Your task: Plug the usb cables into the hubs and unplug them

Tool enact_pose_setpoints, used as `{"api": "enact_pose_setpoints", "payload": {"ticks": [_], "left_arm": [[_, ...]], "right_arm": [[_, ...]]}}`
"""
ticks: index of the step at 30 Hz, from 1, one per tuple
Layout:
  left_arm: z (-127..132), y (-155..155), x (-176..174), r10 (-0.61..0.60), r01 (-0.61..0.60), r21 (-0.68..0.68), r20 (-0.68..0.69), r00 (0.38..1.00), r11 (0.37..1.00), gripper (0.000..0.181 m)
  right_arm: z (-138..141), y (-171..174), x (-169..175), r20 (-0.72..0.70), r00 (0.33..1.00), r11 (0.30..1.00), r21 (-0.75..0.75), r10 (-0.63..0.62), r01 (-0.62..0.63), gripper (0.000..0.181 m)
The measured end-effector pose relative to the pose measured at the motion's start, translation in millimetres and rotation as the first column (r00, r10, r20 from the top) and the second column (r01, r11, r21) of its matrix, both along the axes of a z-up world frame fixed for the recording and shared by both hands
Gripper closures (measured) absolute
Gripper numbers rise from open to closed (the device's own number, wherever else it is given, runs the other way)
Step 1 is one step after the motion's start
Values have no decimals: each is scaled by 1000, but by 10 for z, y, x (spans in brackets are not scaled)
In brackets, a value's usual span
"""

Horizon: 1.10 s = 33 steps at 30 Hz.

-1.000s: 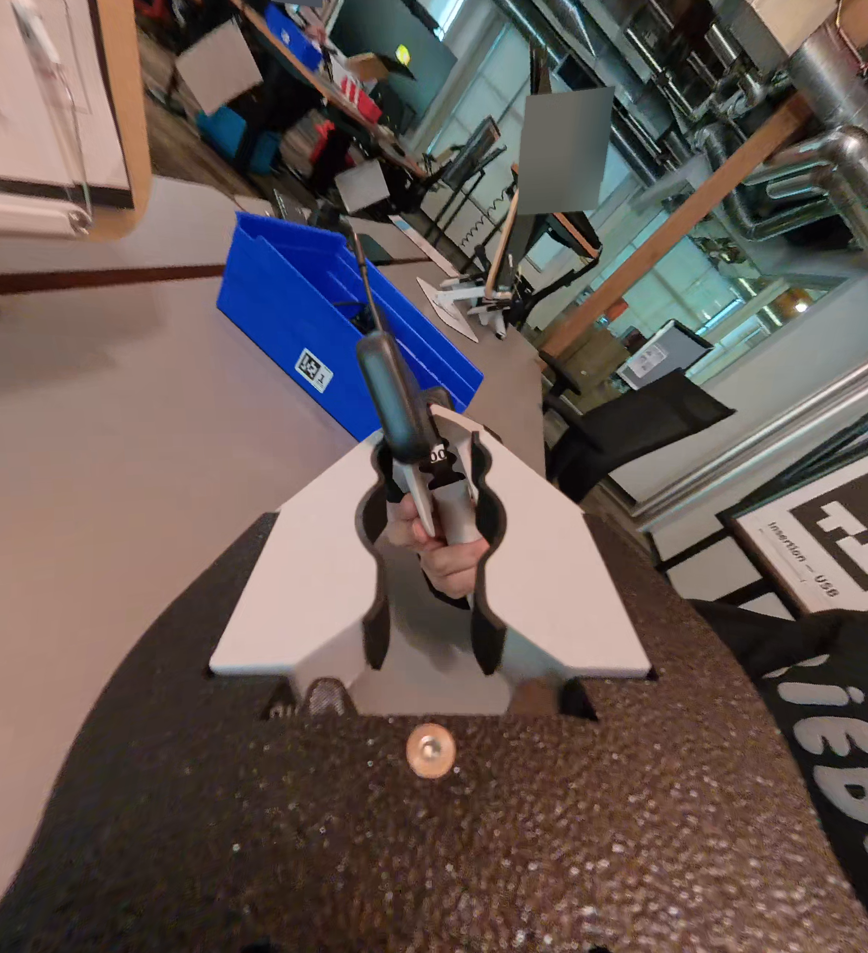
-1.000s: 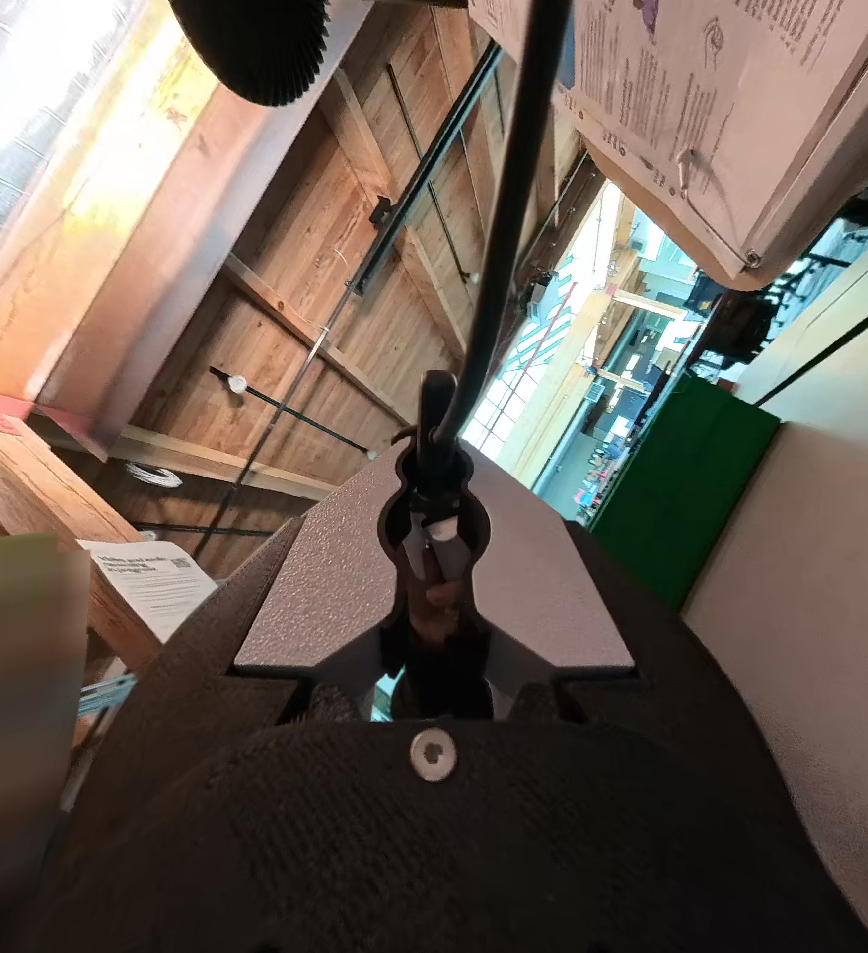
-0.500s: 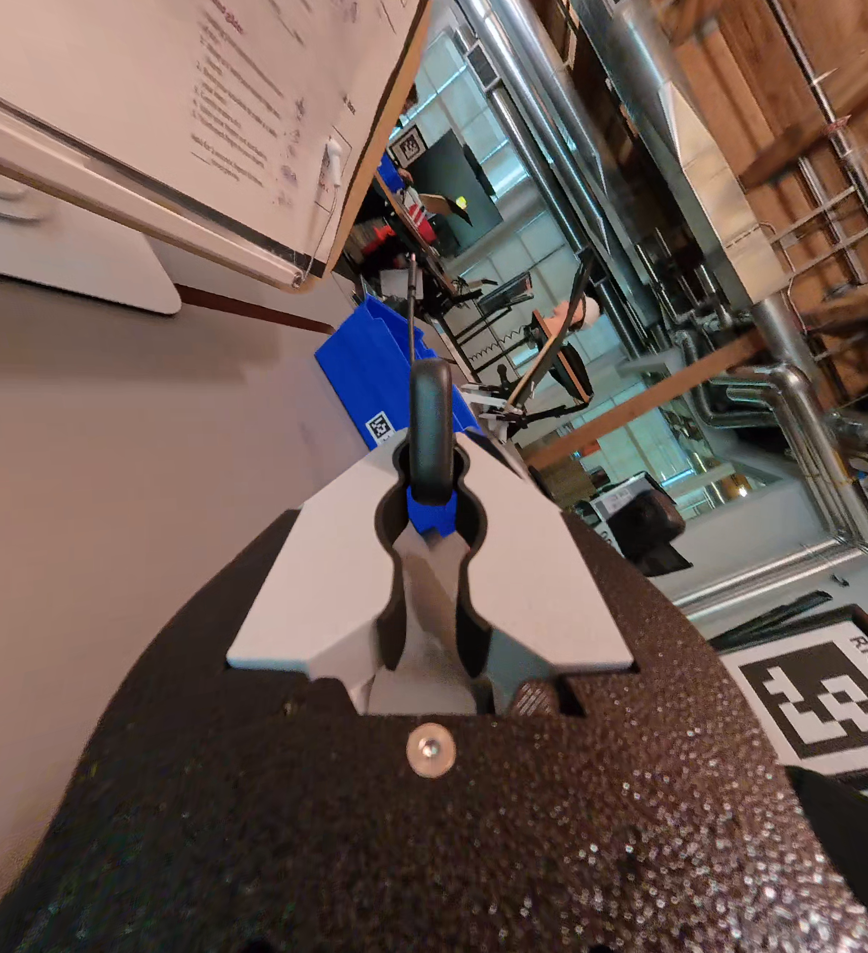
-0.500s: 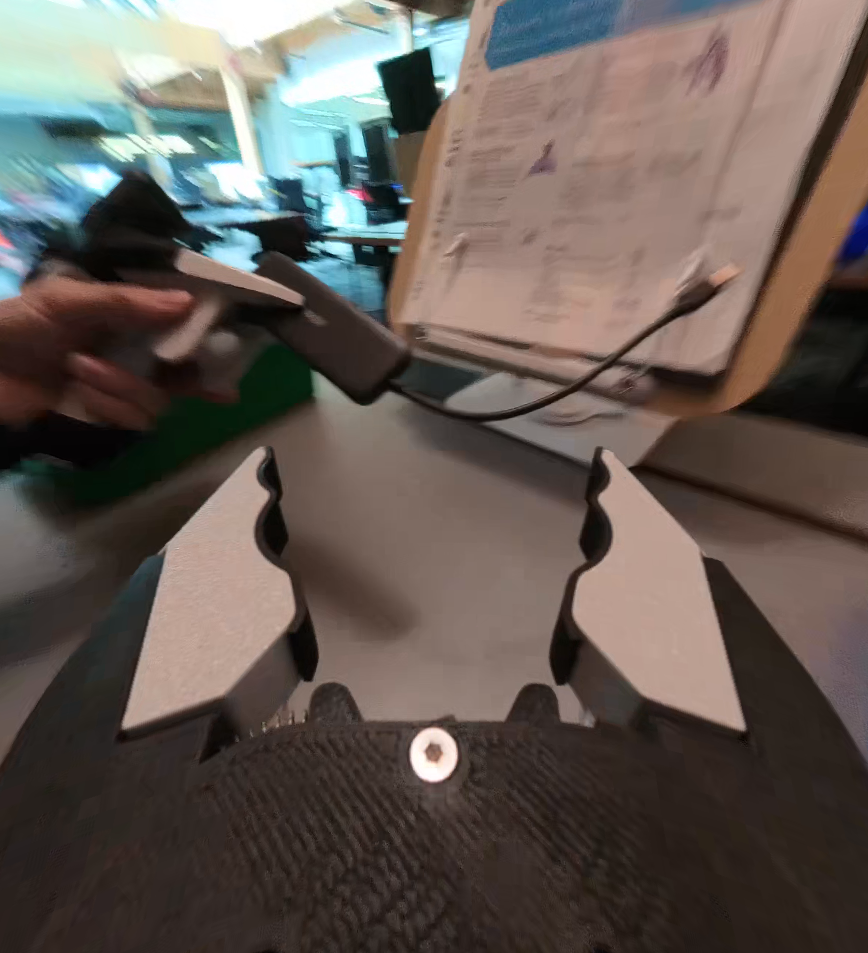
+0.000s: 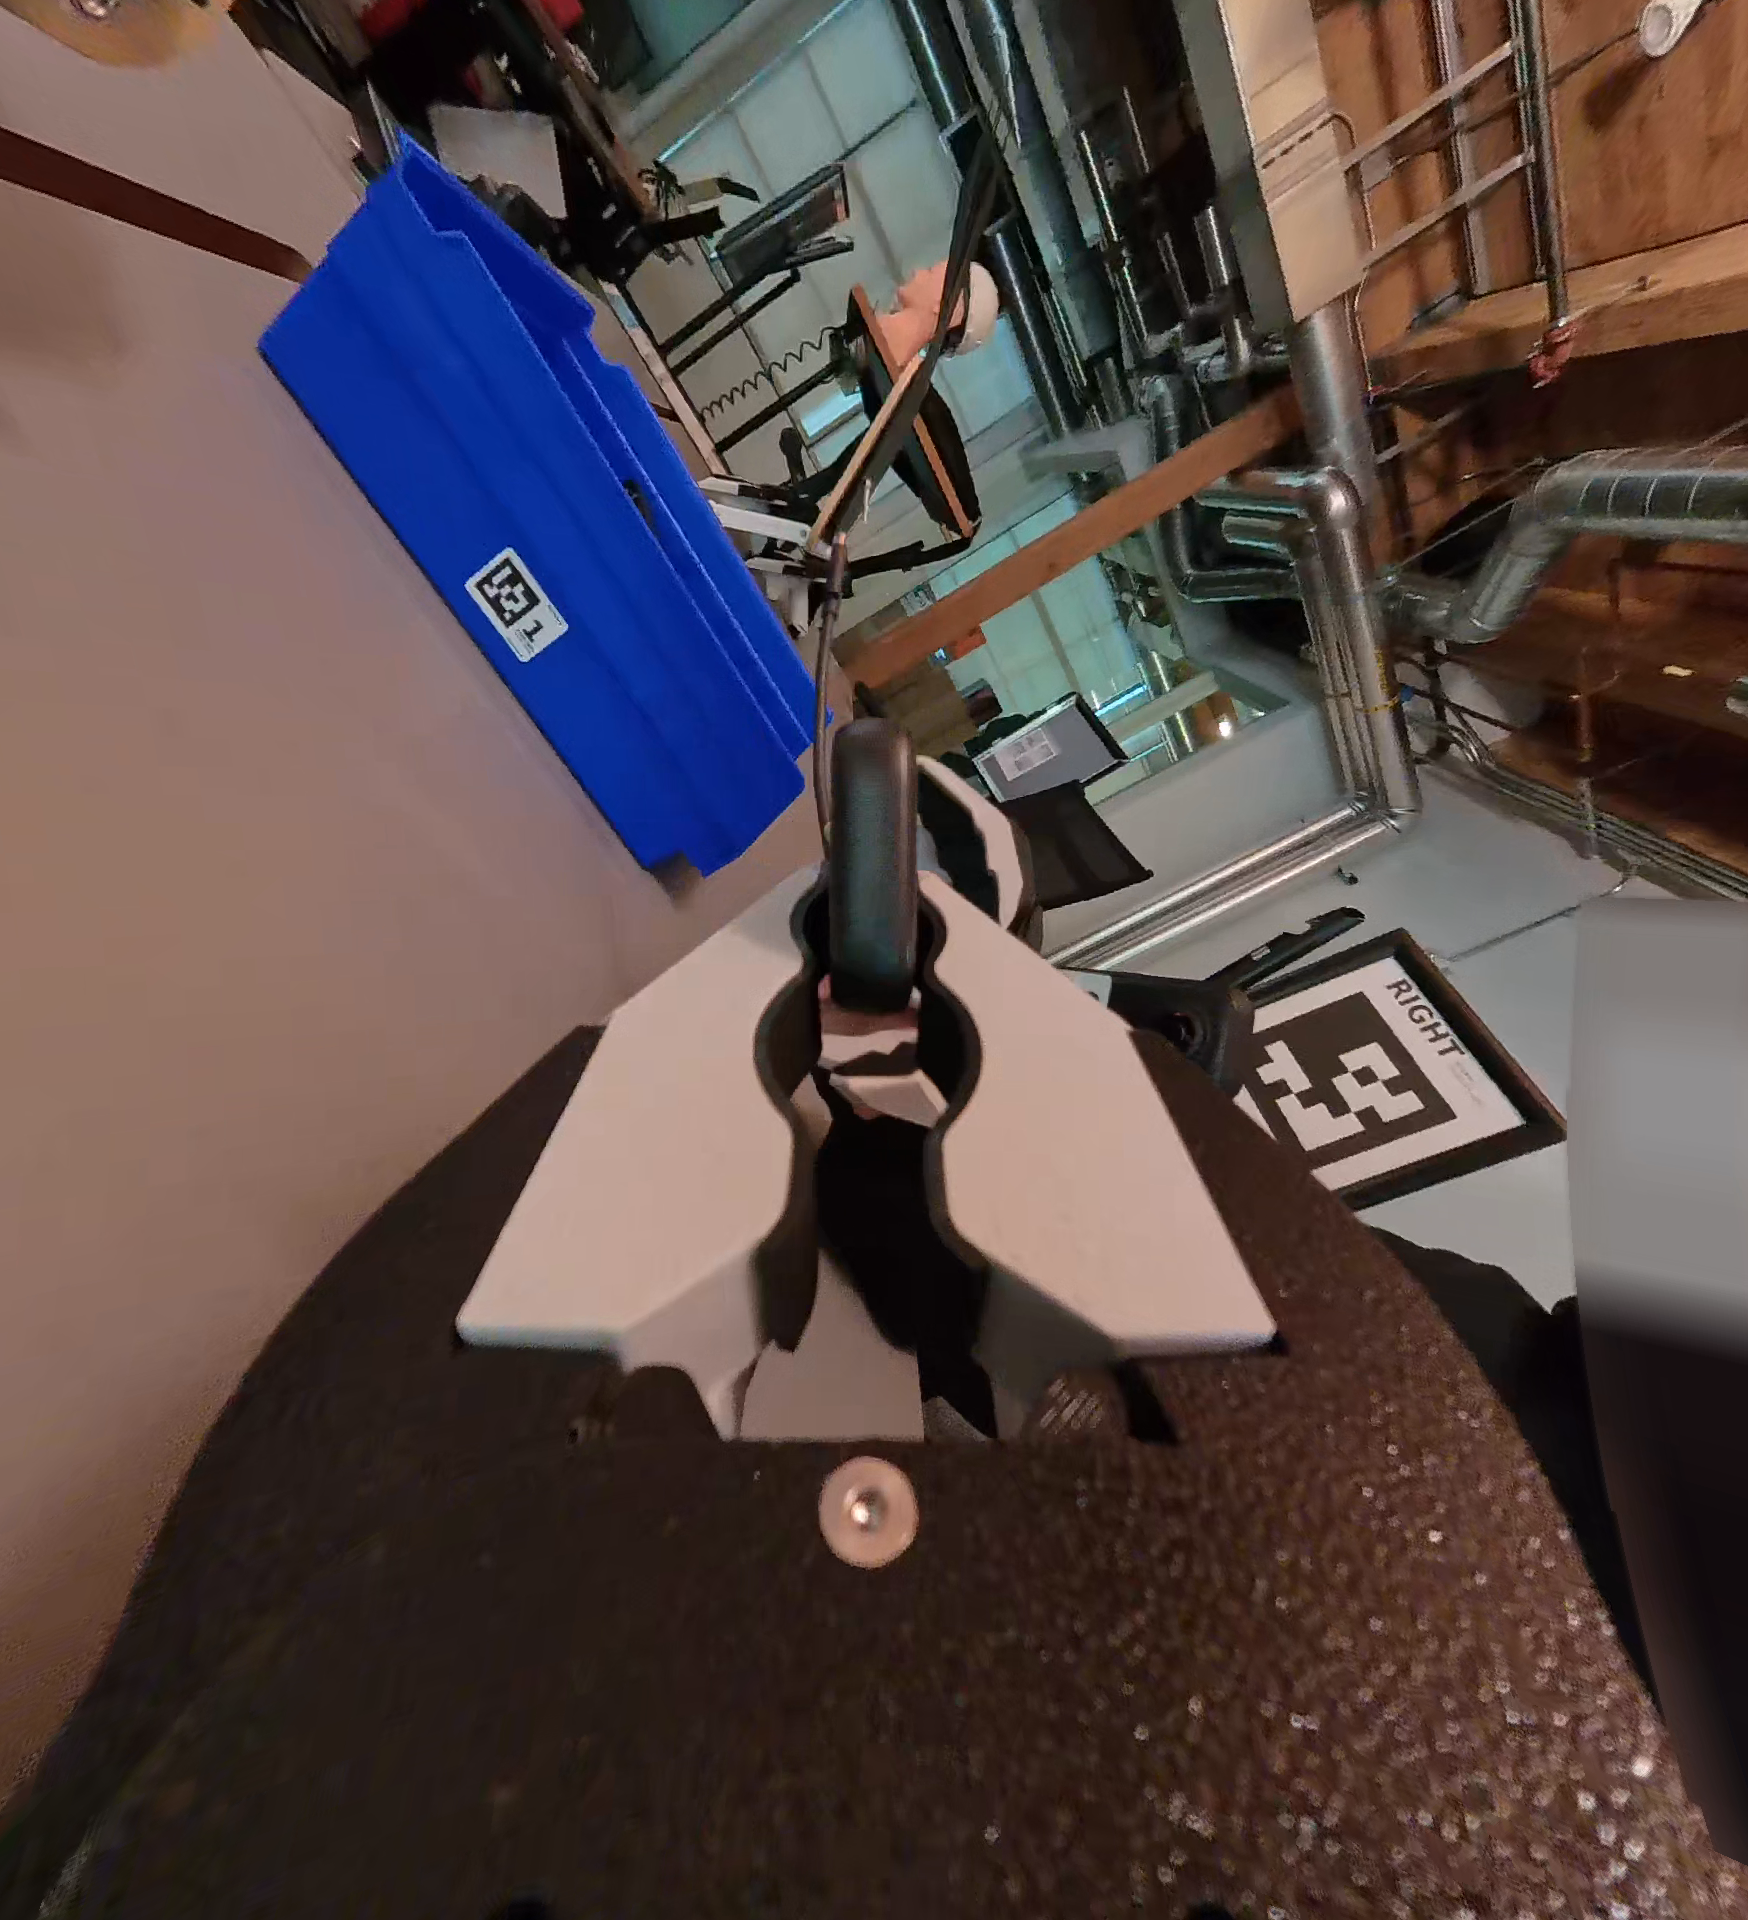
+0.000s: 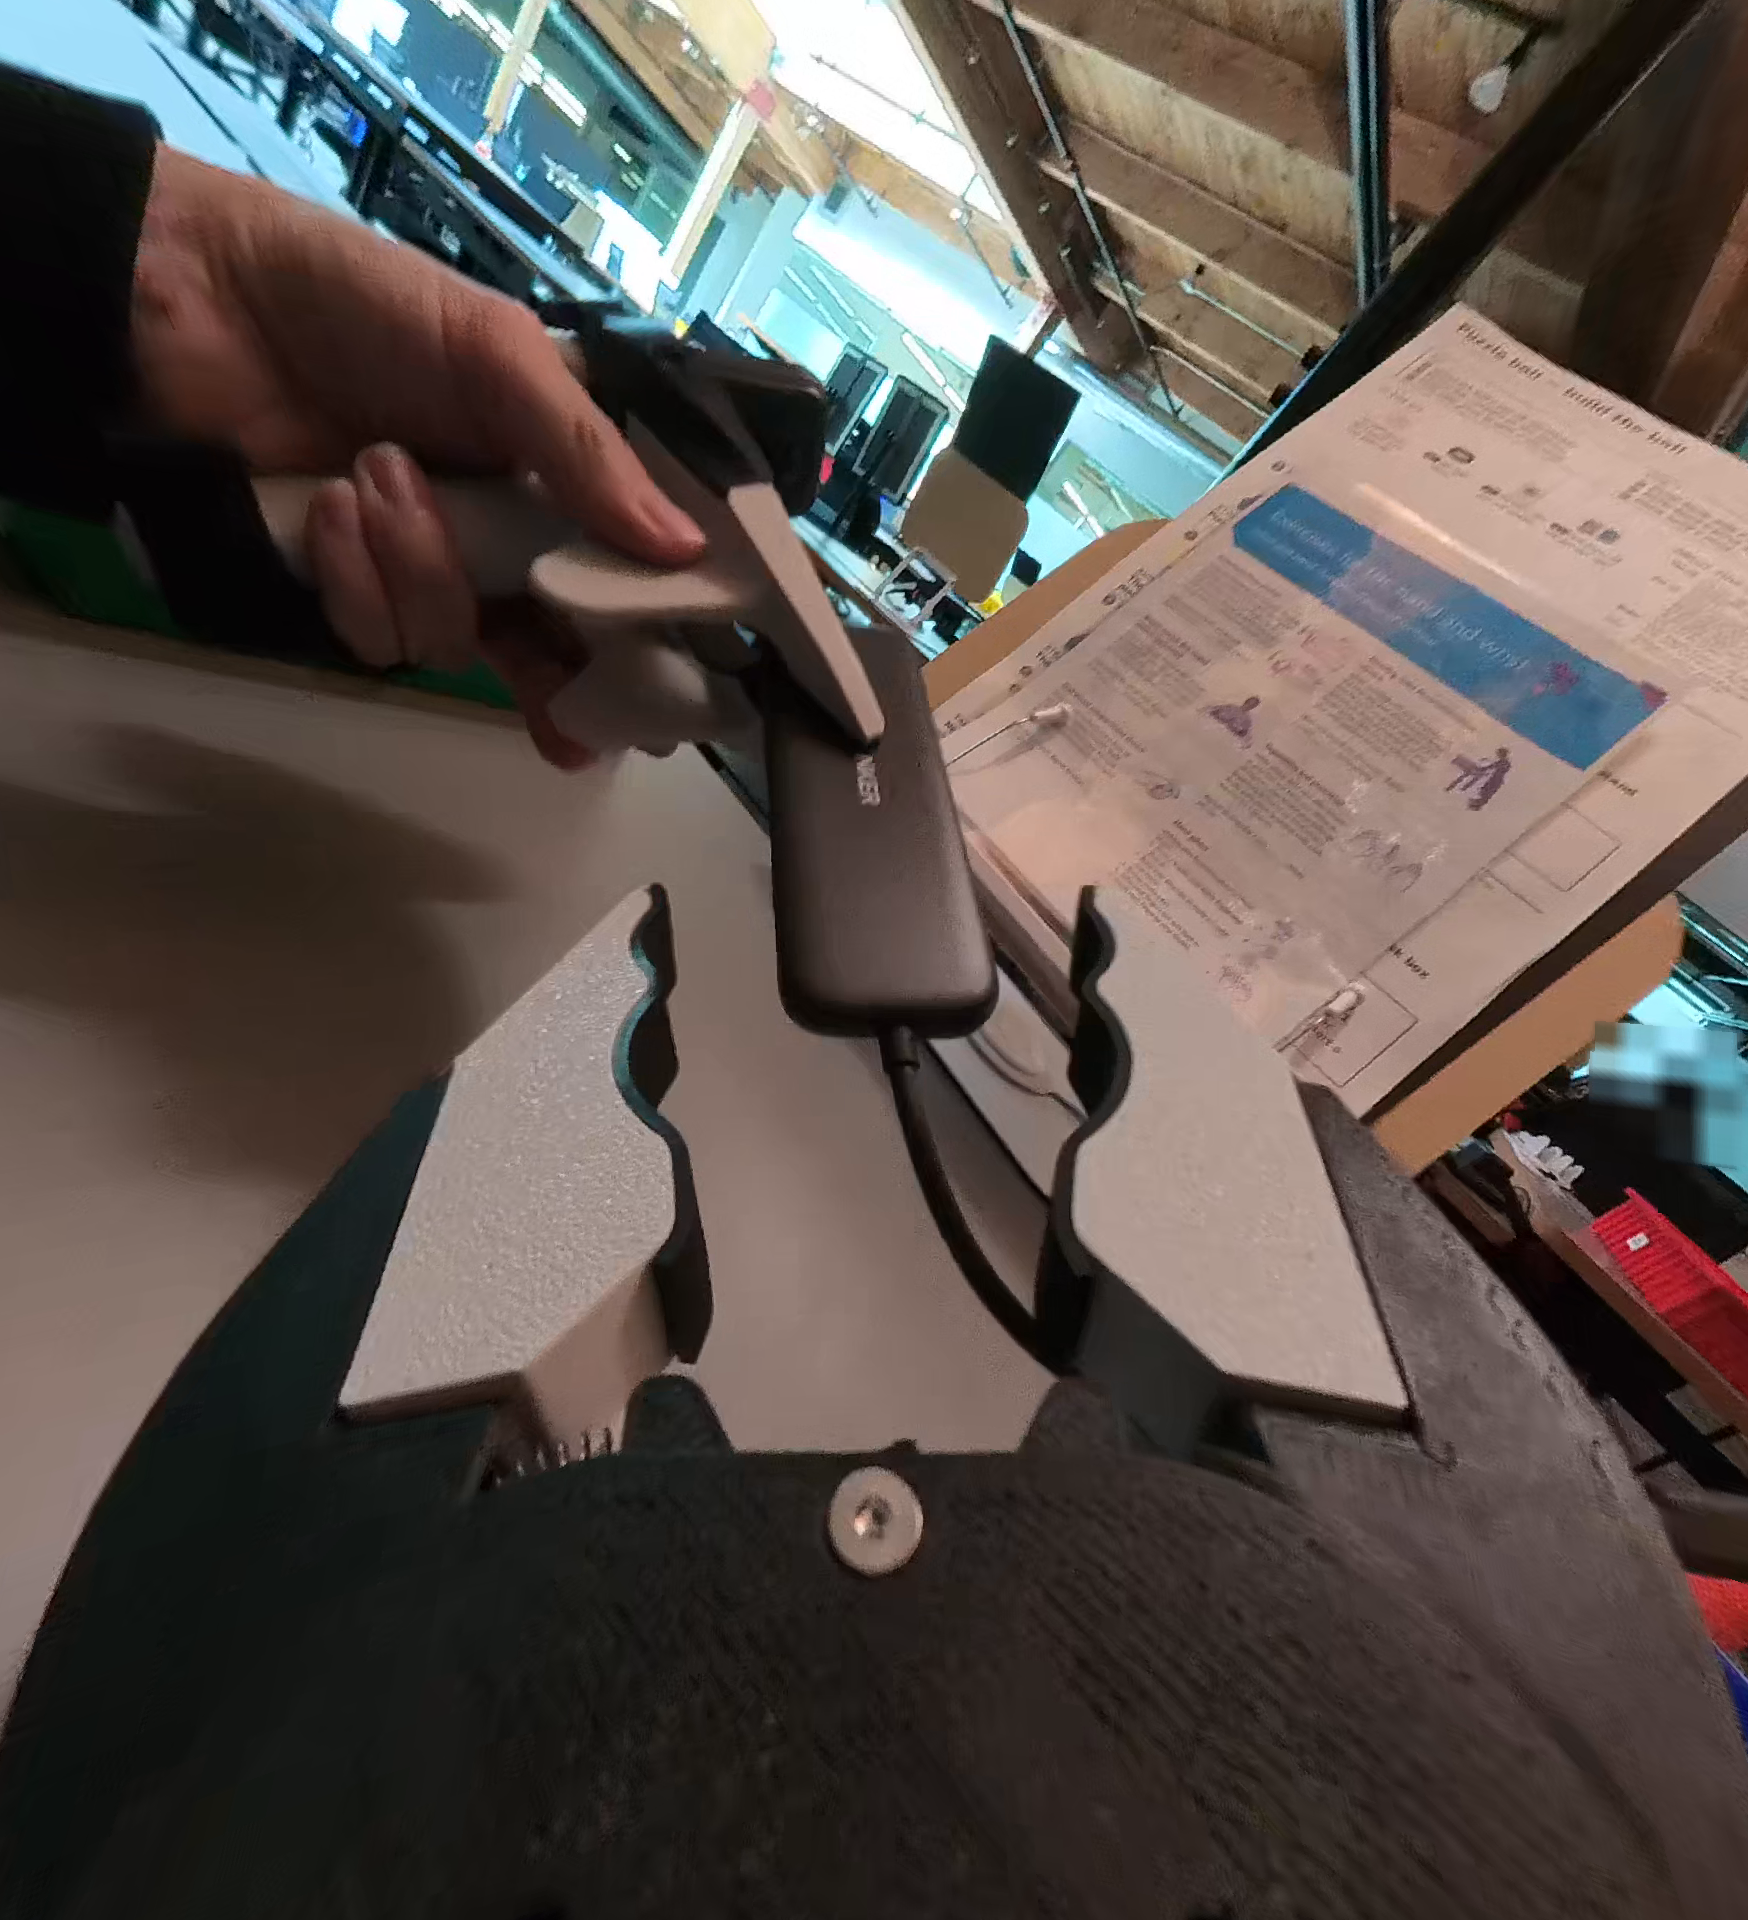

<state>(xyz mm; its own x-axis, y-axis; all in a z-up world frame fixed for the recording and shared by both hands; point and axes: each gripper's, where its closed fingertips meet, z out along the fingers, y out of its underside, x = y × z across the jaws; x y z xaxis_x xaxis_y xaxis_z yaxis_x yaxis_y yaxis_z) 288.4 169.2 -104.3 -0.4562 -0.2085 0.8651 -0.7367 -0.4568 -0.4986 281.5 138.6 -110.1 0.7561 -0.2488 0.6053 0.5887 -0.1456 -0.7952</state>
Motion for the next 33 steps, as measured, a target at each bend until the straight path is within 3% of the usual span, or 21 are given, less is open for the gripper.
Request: {"api": "enact_pose_setpoints", "payload": {"ticks": [5,10,15,33], "left_arm": [[-18,-7,-72,-74,73,-61,-8,997,995,171],[-66,-51,-94,-104,103,-47,-15,994,994,171],[-109,-63,-61,-107,103,-87,-43,993,991,172],[-56,-47,-42,-105,96,-175,-45,993,980,171]], "right_arm": [[-62,7,-17,-12,999,999,0,47,-47,136],[-119,27,-79,-27,996,995,-38,90,-91,136],[-128,6,-92,-149,975,986,9,164,-165,136],[-44,30,-84,-275,940,976,128,203,-174,136]]}}
